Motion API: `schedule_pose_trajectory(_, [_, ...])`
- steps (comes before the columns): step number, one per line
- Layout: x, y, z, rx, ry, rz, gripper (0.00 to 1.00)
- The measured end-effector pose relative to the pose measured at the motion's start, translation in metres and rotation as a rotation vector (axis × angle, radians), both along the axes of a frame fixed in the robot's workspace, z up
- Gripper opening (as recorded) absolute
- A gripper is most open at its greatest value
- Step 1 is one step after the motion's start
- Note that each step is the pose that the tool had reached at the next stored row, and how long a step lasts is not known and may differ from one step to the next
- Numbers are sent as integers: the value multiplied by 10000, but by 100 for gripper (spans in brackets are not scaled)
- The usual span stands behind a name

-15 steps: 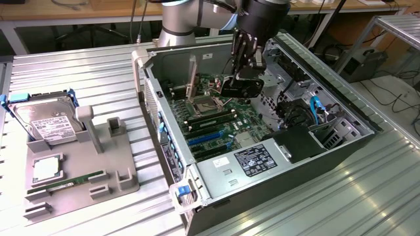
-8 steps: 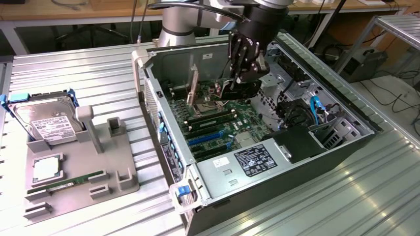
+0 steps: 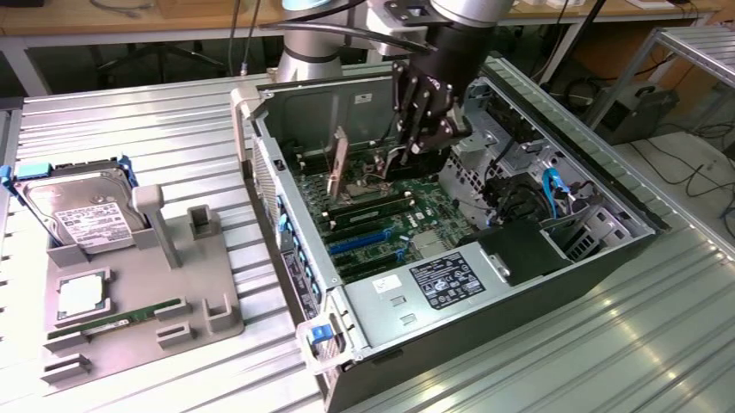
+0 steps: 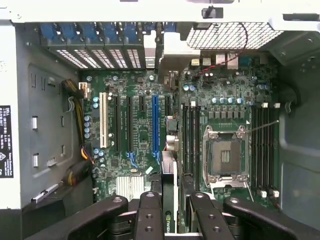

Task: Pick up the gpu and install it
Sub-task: 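Insert the gpu into the slot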

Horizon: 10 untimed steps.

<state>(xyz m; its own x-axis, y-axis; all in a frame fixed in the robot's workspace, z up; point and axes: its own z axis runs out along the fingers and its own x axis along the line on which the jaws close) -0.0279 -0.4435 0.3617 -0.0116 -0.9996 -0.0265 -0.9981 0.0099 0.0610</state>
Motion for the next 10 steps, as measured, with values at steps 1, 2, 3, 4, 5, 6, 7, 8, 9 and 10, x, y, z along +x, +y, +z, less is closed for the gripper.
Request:
schedule_pose_trajectory(1, [-14,-12,-8,16,-8,2,26])
schedule_pose_trajectory(2, [-48,-38,-21,29,-36,1,26])
schedule_pose_trajectory(3, [-73,-57,-30,30,-63,1,26])
schedule_pose_trajectory(4, [-96,-73,-37,29,-92,2,26])
schedule_pose_trajectory(5, [-118,-87,-44,29,-121,2,26])
schedule_pose_trajectory(6, [-138,-100,-51,29,-148,2,26])
schedule_pose_trajectory(7, [-160,-114,-60,30,-176,3,26])
schedule_pose_trajectory(8, [-177,-125,-67,29,-196,4,26])
schedule_pose_trajectory(9, [-206,-140,-79,29,-218,5,26])
schedule_pose_trajectory(10, [-227,-149,-89,30,-225,6,26])
